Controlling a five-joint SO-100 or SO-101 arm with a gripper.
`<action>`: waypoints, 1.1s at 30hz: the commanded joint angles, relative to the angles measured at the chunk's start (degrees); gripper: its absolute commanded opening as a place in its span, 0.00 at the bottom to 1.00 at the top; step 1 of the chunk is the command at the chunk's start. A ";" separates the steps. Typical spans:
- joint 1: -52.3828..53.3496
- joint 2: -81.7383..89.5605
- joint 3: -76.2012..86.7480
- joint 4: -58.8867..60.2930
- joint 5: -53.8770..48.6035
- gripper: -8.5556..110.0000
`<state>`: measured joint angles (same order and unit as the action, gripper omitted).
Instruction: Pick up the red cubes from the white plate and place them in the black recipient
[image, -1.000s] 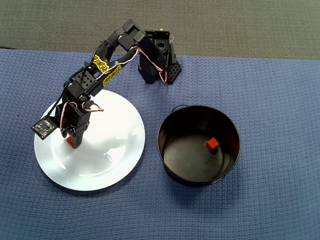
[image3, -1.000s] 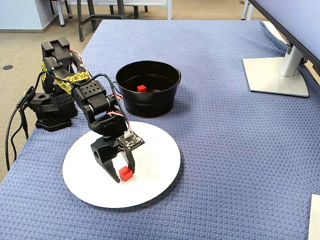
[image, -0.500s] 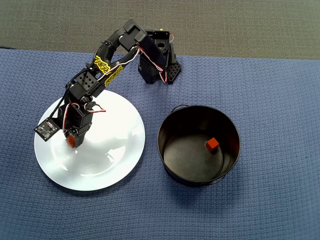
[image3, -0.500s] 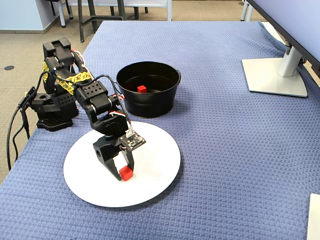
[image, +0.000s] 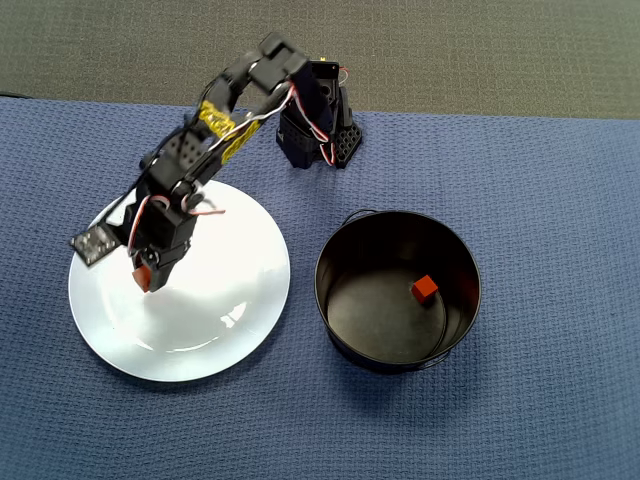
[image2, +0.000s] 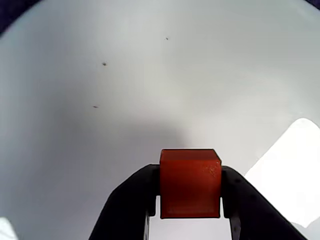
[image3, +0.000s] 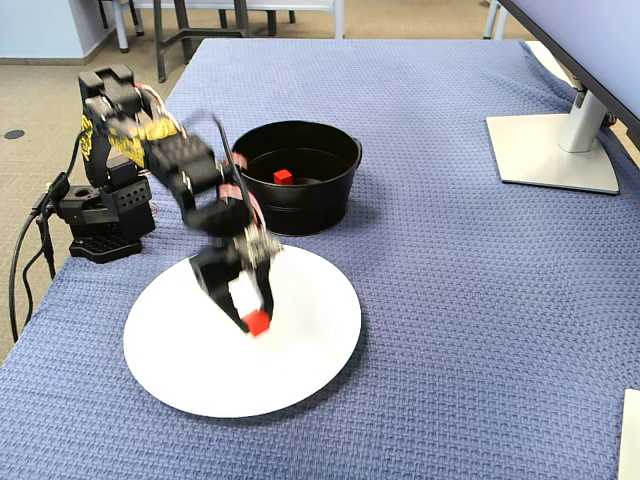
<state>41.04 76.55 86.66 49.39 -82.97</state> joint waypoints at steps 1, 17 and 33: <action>-3.96 14.77 -1.41 4.22 10.20 0.07; -42.71 55.37 19.25 16.61 77.43 0.07; -46.76 61.26 23.73 17.05 79.45 0.18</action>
<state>-11.16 133.95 115.49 62.40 -3.87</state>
